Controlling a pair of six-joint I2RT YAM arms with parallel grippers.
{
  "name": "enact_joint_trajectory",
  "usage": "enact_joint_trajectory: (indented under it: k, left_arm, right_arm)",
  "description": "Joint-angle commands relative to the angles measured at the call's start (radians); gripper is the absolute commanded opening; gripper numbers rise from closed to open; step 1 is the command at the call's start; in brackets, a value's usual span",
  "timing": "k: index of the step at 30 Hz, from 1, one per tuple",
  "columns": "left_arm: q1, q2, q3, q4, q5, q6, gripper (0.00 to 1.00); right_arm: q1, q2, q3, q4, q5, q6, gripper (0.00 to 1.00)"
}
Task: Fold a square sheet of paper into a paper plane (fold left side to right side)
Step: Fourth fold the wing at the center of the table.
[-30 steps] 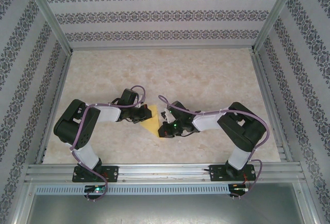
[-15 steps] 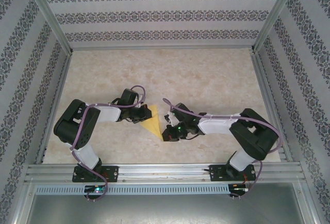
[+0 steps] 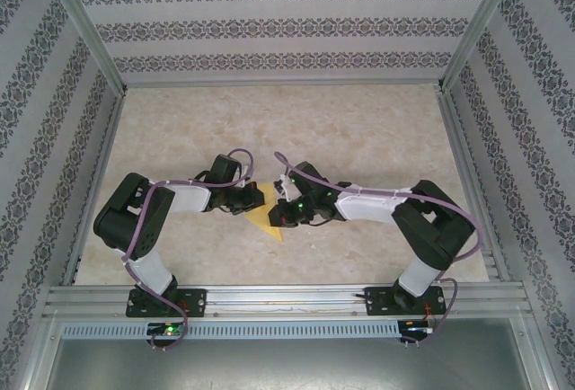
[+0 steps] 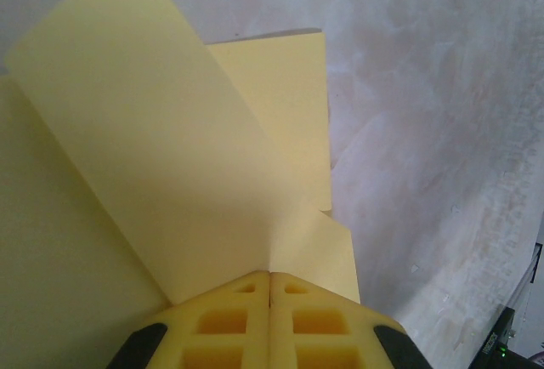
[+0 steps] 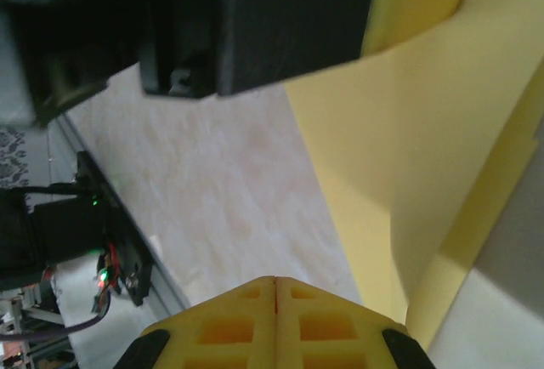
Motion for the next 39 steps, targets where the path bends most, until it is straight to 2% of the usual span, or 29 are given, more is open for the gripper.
enact_joint_trajectory:
  k: [1,11,30,39]
  left_arm:
    - [-0.008,0.027,-0.013,-0.11,-0.109,0.023,0.0]
    - [-0.008,0.022,-0.01,-0.116,-0.11,0.023,0.0]
    - [-0.008,0.01,-0.008,-0.108,-0.103,0.015,0.0]
    - [-0.008,-0.075,0.024,-0.109,-0.088,0.009,0.0]
  right_arm:
    - [0.01,0.047,0.04,0.022,0.041,-0.008,0.0]
    - [0.008,0.109,0.041,-0.042,0.102,-0.02,0.0]
    - [0.009,0.135,0.021,-0.106,0.137,-0.051,0.0]
    - [0.012,0.147,-0.009,-0.153,0.182,-0.063,0.0]
